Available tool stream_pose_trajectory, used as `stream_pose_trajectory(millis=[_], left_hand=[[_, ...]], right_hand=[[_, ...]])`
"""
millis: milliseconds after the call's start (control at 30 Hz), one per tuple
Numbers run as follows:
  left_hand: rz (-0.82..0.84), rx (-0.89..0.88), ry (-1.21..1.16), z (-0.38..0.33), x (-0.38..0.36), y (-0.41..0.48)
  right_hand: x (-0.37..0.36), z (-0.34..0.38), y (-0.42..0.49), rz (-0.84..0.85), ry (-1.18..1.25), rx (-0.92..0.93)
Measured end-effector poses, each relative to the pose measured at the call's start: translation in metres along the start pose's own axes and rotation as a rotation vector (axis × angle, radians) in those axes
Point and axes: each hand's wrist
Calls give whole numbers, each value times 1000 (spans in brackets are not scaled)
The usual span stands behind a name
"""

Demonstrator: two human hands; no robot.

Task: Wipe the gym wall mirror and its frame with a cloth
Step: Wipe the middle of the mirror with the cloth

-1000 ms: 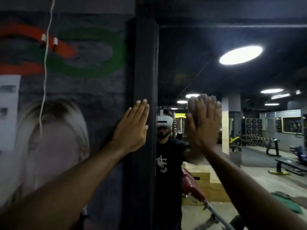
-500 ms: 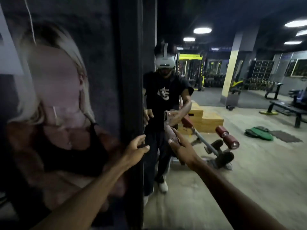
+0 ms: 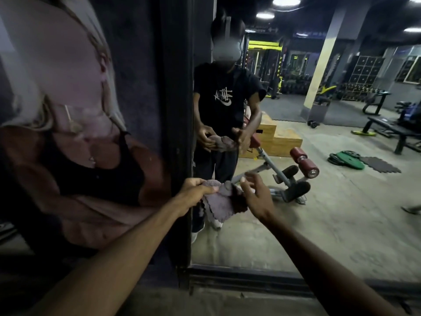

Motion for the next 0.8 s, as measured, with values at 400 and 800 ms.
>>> stream_pose_trajectory(millis=[400, 800], left_hand=[[69, 51, -230, -32, 23, 15], [-694, -1025, 797, -247, 123, 72]], right_hand=[[-34, 10, 22, 164, -639, 543], [37, 211, 194, -411, -740, 760]])
Point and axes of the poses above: each hand's wrist, its own y-axis towards the middle knuckle, its own x-axis out of the back of the hand, z = x × y, and after that the axes turned 1 degree about -x, right-handed
